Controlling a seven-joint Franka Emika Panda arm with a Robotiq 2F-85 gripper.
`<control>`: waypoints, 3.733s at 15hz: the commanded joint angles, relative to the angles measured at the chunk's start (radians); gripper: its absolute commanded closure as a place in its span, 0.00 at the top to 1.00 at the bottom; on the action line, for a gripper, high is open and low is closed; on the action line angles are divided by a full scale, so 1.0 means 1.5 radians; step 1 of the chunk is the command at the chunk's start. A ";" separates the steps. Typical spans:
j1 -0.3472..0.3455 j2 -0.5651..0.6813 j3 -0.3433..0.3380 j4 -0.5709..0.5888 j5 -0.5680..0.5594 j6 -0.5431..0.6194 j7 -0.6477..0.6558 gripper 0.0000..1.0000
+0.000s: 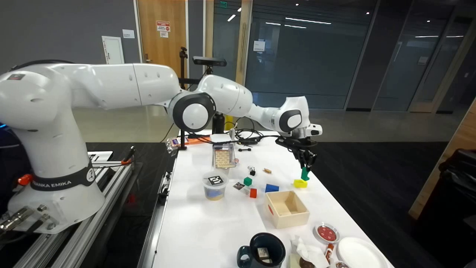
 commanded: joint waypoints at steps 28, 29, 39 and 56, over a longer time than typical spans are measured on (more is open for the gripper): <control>-0.011 0.002 0.066 0.017 0.007 -0.059 -0.016 0.09; -0.010 0.004 0.064 0.018 0.005 -0.051 -0.018 0.09; -0.011 0.011 0.050 0.017 0.001 0.010 -0.022 0.09; -0.010 0.016 0.043 0.012 0.000 0.001 -0.020 0.09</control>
